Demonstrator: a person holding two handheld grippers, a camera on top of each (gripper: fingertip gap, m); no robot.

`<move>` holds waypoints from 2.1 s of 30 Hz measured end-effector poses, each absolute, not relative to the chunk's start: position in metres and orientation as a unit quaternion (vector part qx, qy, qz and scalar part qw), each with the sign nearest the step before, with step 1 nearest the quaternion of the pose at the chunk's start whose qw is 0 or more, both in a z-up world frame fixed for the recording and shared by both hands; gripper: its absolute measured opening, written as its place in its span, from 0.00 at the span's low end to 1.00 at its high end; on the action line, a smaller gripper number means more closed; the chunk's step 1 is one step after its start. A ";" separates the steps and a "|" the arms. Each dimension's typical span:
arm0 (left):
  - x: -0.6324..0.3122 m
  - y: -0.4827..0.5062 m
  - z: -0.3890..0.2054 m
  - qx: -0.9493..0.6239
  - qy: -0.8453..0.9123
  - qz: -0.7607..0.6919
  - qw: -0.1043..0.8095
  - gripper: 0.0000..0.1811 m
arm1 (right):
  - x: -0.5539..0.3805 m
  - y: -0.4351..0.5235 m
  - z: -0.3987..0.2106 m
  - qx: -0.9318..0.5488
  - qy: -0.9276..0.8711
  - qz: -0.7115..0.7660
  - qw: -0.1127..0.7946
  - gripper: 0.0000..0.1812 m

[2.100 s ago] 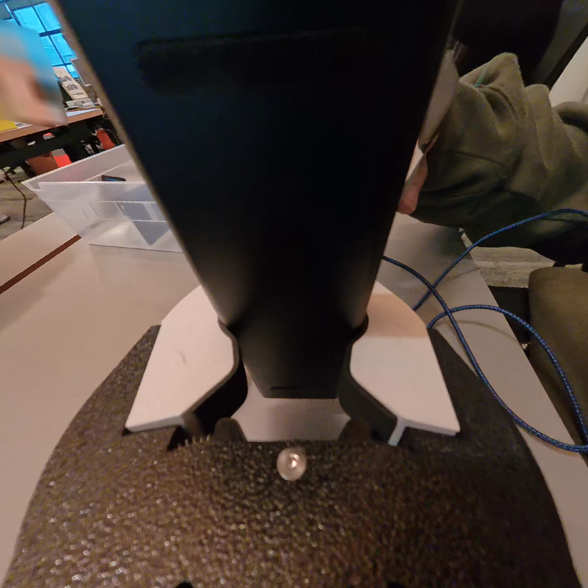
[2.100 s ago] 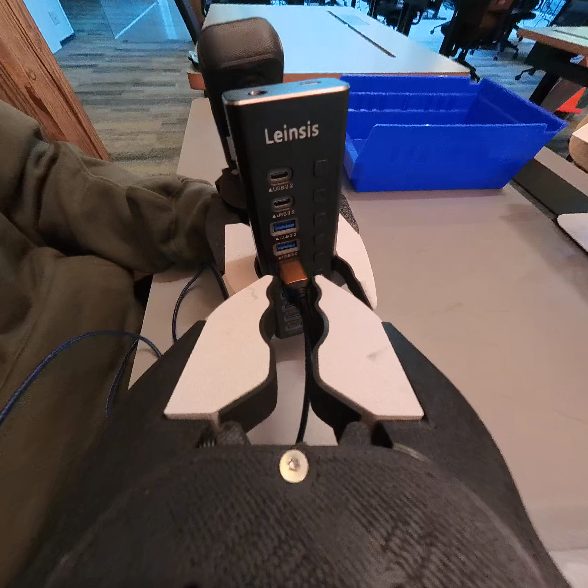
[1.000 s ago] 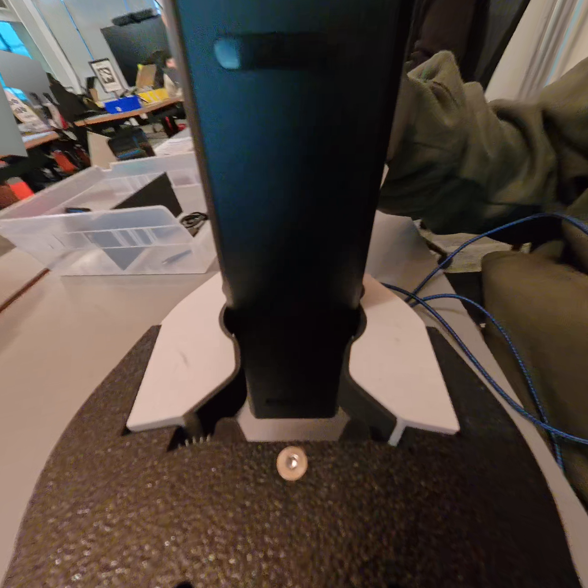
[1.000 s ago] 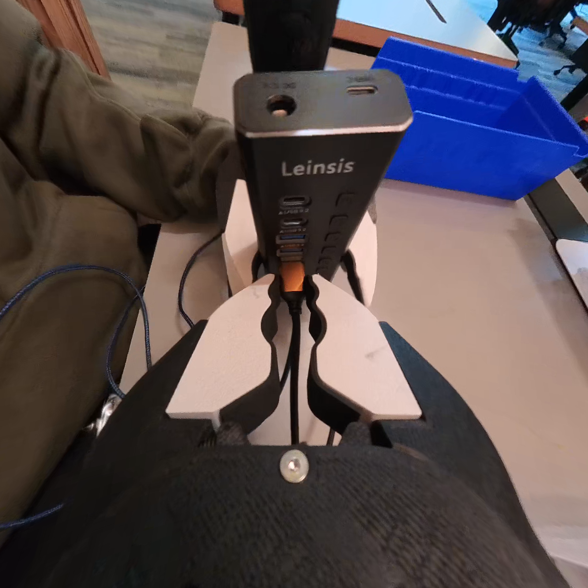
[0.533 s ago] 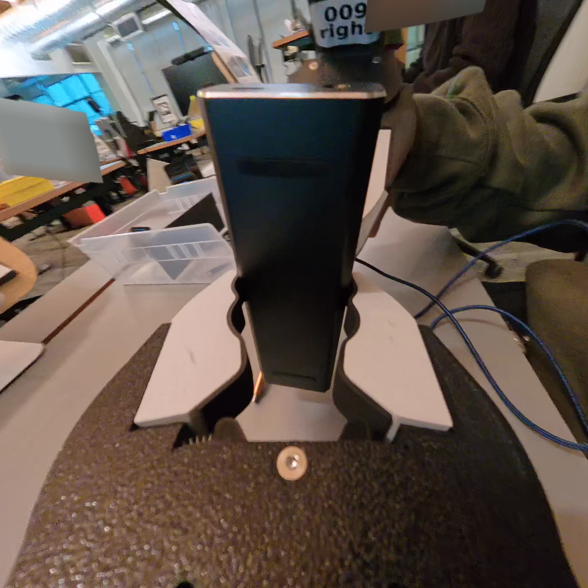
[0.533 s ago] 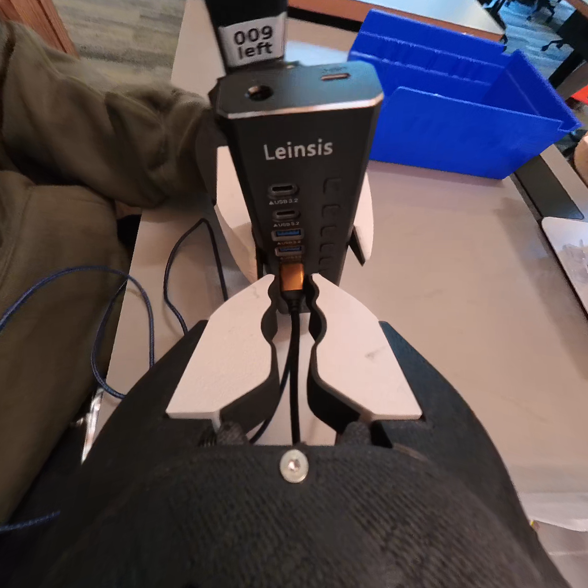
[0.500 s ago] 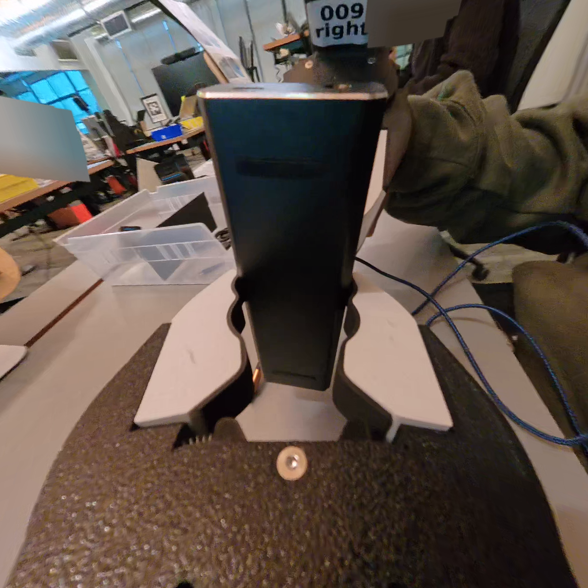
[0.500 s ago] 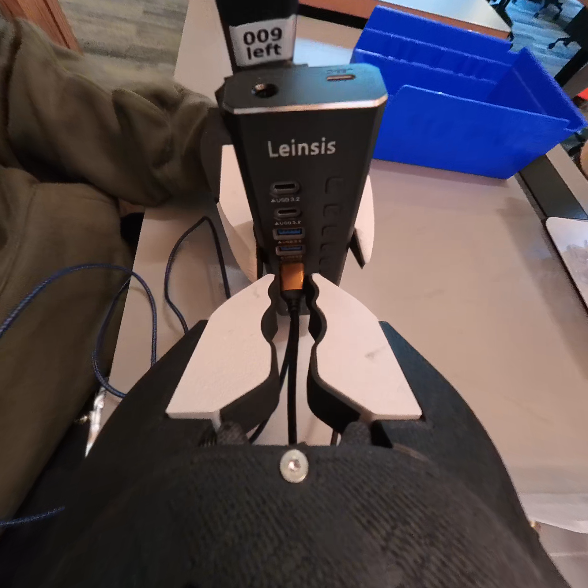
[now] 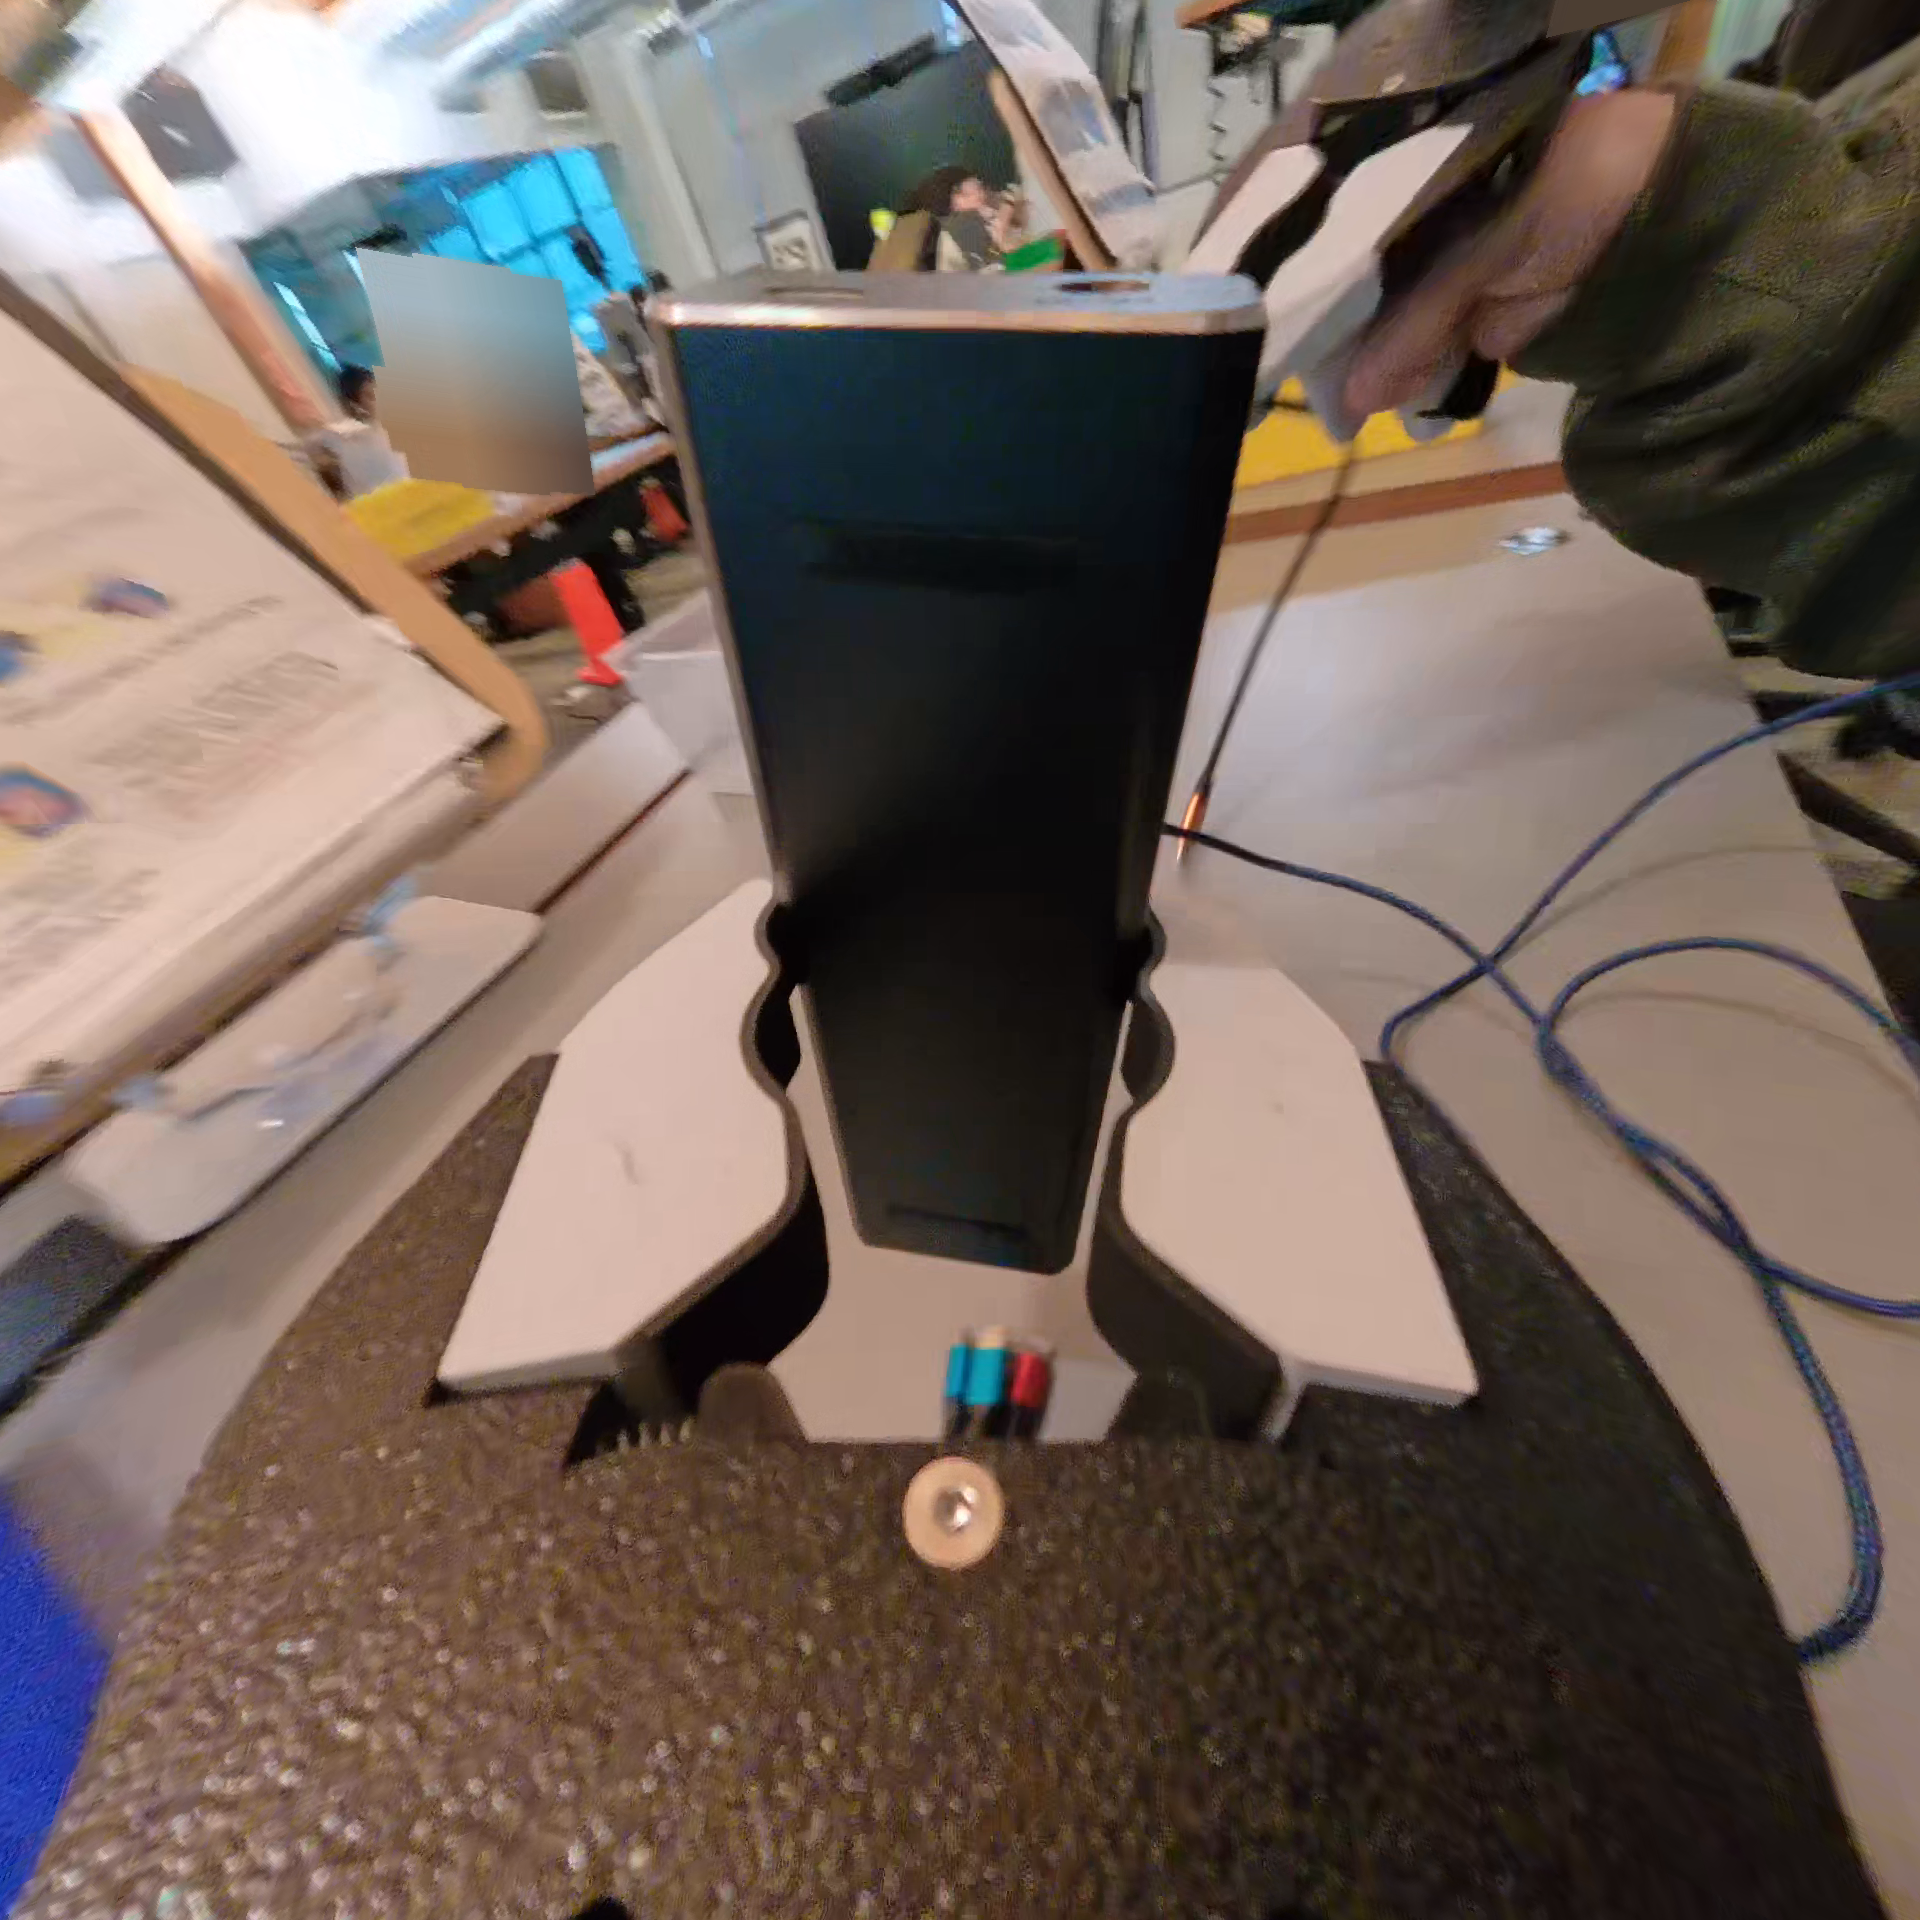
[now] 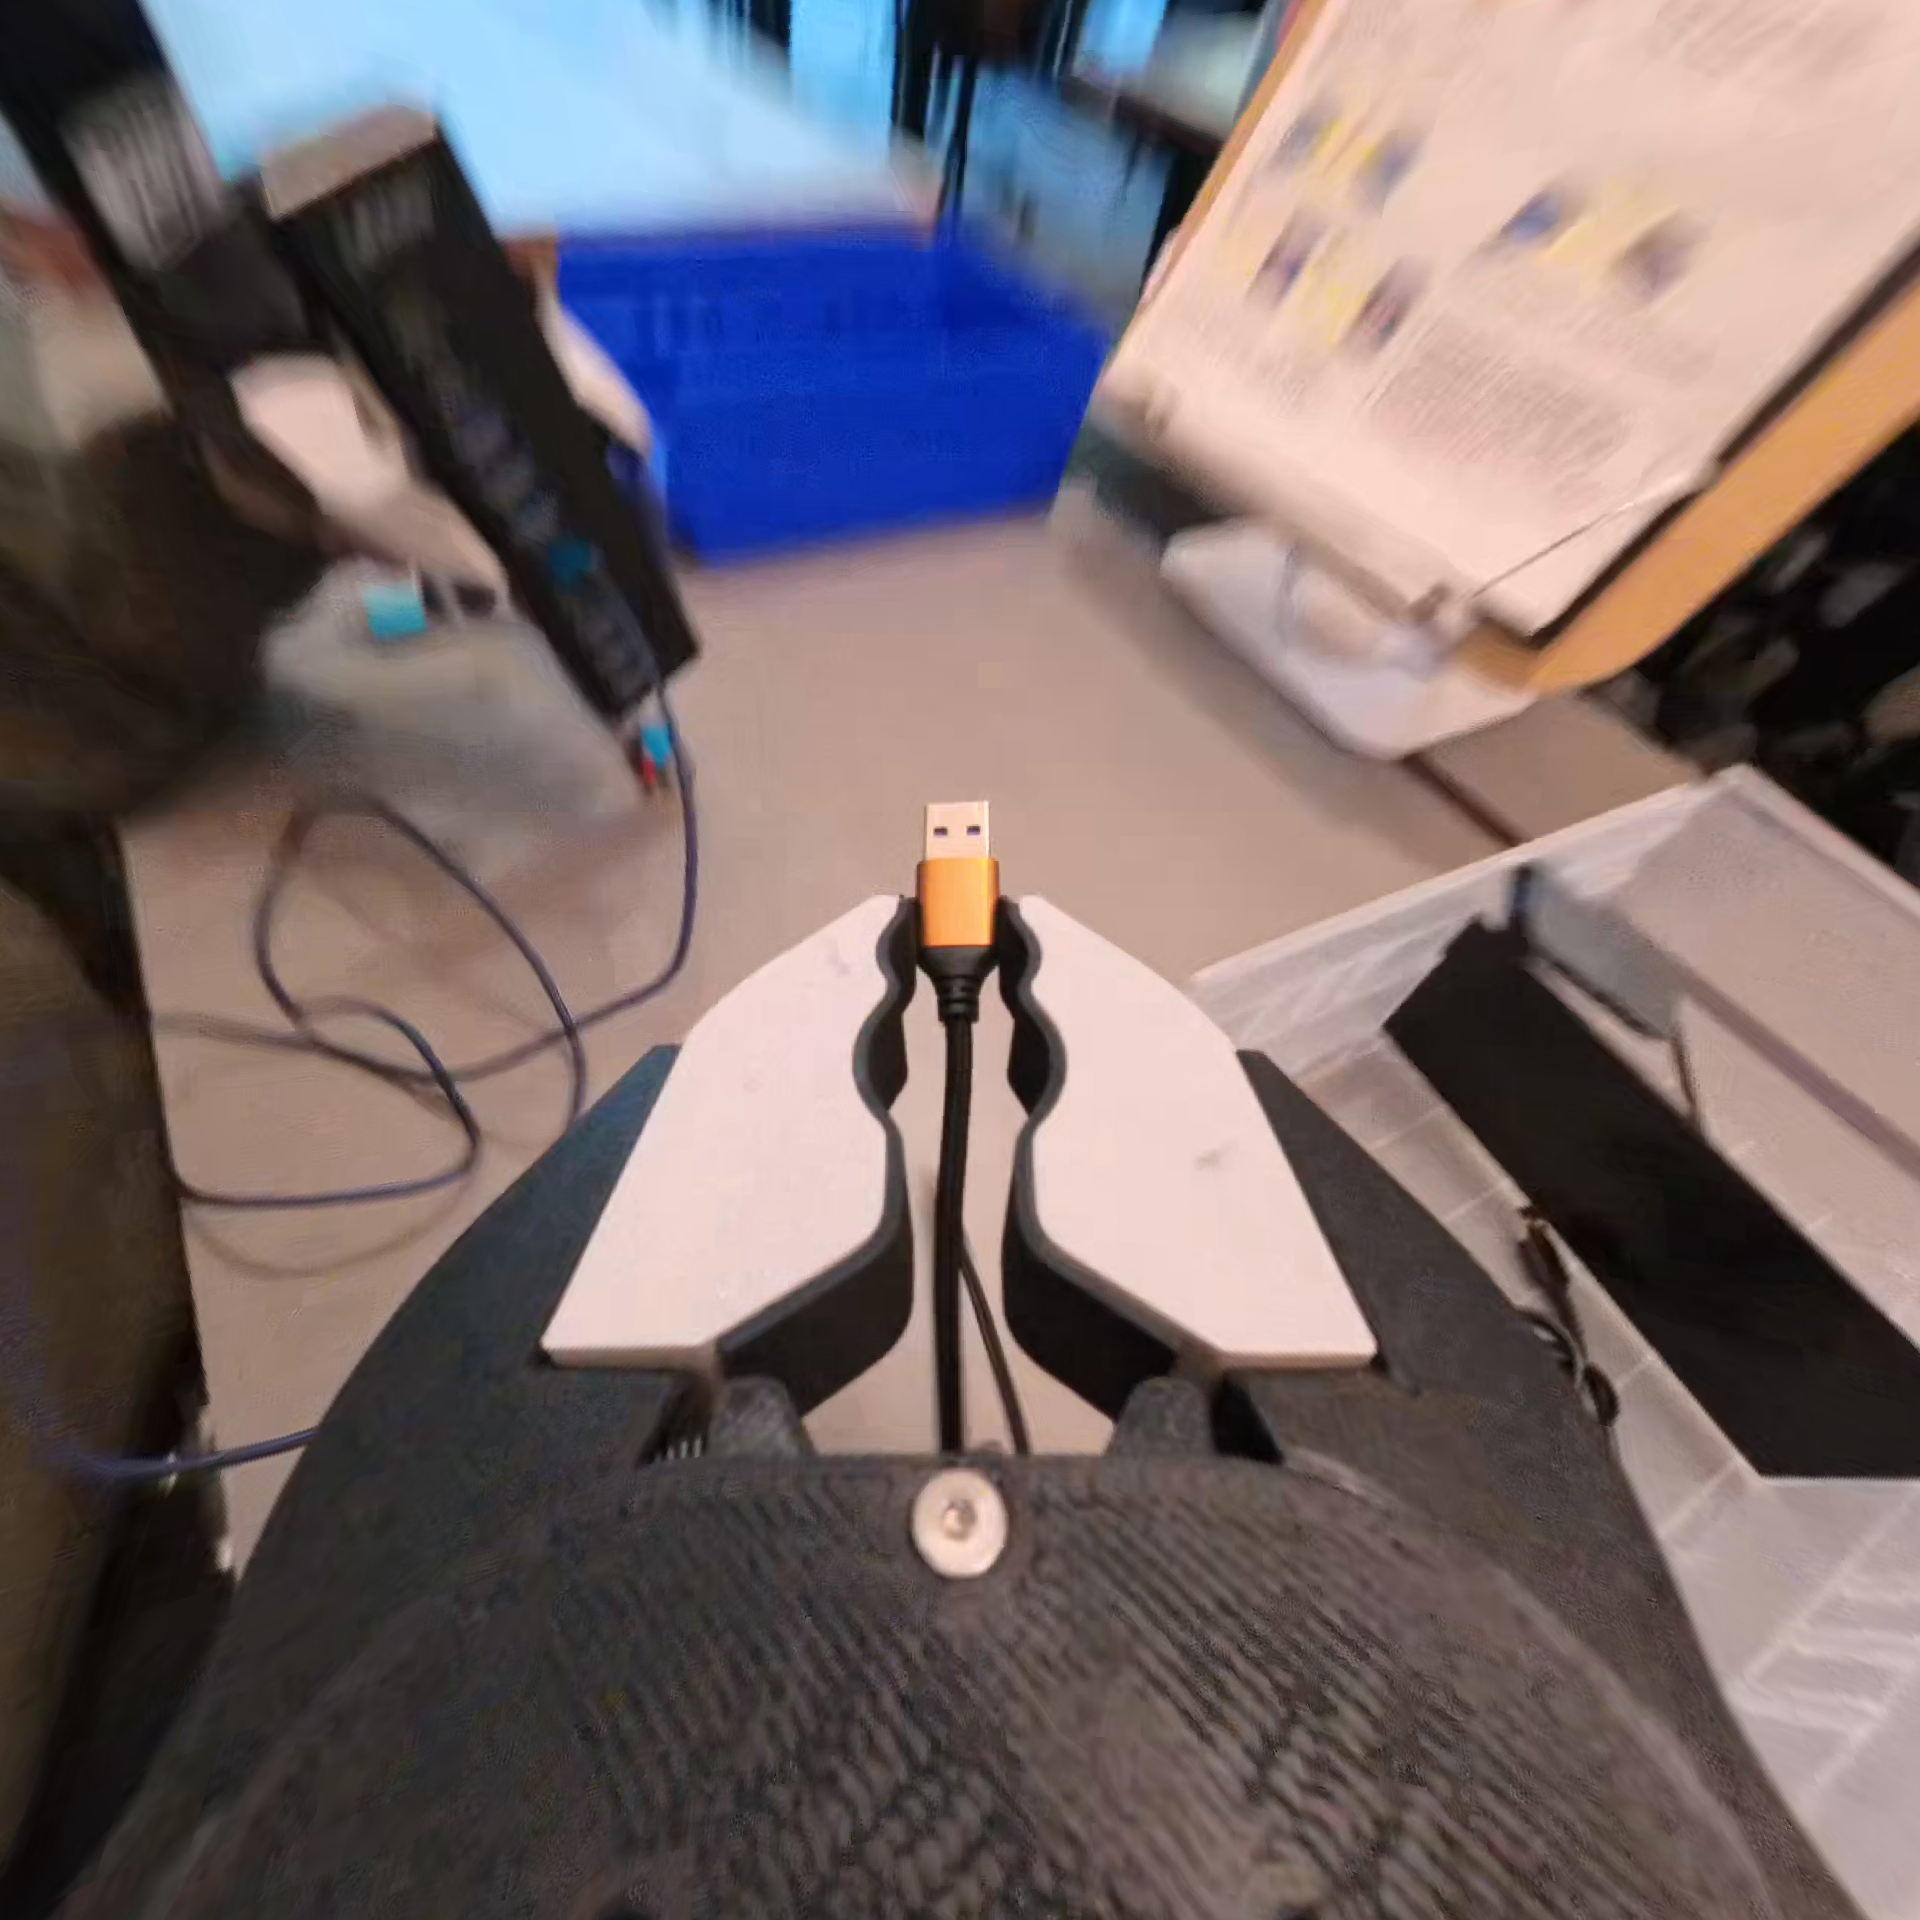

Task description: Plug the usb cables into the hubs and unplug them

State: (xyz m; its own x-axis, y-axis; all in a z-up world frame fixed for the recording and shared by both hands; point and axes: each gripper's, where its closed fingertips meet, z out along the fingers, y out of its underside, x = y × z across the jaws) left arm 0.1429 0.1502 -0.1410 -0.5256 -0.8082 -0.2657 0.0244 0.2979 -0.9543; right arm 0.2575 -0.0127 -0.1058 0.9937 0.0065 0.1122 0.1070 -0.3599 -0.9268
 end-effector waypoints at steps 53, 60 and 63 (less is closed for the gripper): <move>0.128 0.122 -0.112 -0.237 0.641 -0.655 0.322 0.33 | 0.134 0.097 -0.136 -0.752 -0.166 0.051 0.636 0.23; 0.125 0.091 -0.124 -0.195 0.681 -0.646 0.285 0.33 | 0.115 0.087 -0.137 -0.723 -0.211 0.115 0.648 0.14; 0.126 0.085 -0.128 -0.194 0.688 -0.641 0.280 0.33 | 0.114 0.087 -0.144 -0.729 -0.228 0.108 0.636 0.07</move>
